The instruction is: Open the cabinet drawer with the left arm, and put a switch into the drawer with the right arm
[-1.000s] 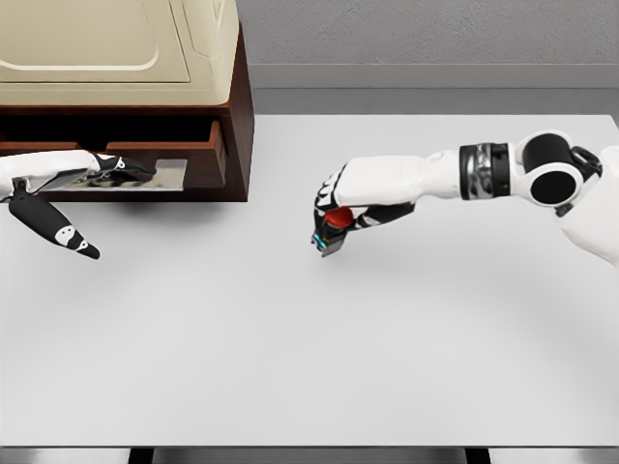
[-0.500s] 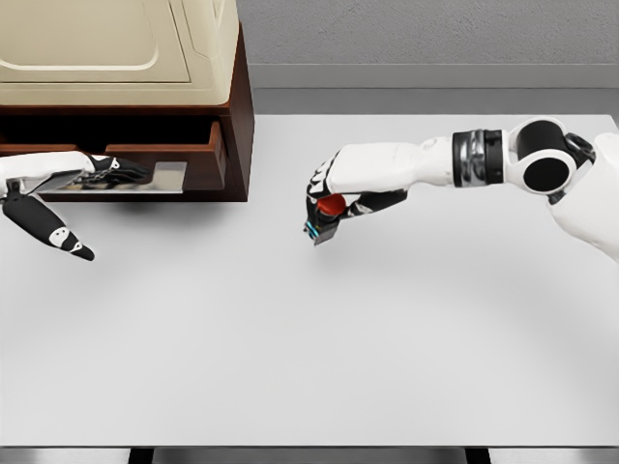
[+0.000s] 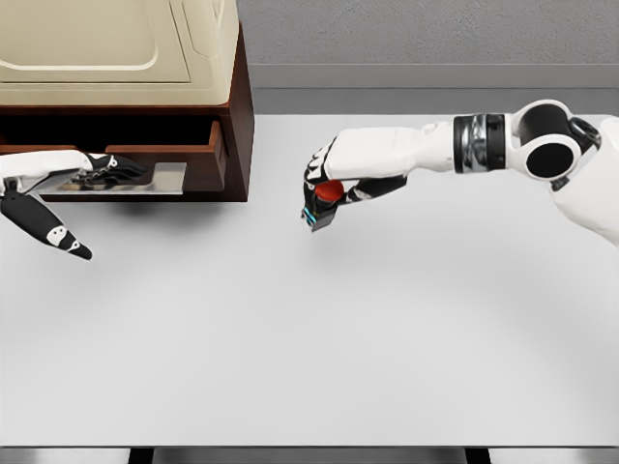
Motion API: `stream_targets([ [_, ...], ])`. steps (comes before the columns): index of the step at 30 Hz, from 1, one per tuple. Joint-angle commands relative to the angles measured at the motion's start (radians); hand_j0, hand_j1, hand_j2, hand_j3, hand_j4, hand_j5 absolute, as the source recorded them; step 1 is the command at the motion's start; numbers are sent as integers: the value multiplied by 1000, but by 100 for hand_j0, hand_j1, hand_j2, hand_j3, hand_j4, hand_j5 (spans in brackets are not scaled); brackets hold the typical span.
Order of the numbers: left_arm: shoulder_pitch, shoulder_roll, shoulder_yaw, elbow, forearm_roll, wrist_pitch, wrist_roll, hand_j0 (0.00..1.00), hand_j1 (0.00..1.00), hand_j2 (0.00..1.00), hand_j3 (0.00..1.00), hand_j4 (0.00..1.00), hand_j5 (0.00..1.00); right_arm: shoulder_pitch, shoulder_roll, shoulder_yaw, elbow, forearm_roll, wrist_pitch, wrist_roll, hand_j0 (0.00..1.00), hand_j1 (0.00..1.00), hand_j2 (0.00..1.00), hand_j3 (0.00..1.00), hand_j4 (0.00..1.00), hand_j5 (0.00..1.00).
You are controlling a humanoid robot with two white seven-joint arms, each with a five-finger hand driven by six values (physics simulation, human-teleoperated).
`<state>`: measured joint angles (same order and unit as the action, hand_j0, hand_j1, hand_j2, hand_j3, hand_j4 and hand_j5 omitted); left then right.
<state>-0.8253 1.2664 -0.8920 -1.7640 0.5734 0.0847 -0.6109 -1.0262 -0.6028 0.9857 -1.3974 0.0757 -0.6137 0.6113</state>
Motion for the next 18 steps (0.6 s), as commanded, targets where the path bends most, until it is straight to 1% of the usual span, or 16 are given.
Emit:
stream_targets([
  [1, 0, 5, 7, 0, 3, 0, 0, 100, 100, 100, 100, 100, 100, -2, 0, -1, 0, -7, 3, 0, 50, 50, 50, 50, 50, 50],
  [7, -3, 16, 8, 0, 8, -5, 0, 100, 100, 100, 100, 100, 100, -25, 1, -1, 1, -7, 3, 0, 50, 50, 50, 50, 50, 50],
  [14, -38, 16, 10, 0, 17, -5, 0, 100, 100, 100, 100, 100, 100, -52, 0, 1, 0, -7, 3, 0, 50, 50, 50, 50, 50, 50],
  [18, -38, 27, 8, -2, 17, -23, 0, 100, 100, 100, 100, 100, 100, -66, 1, 1, -5, -7, 3, 0, 50, 50, 50, 50, 50, 50],
])
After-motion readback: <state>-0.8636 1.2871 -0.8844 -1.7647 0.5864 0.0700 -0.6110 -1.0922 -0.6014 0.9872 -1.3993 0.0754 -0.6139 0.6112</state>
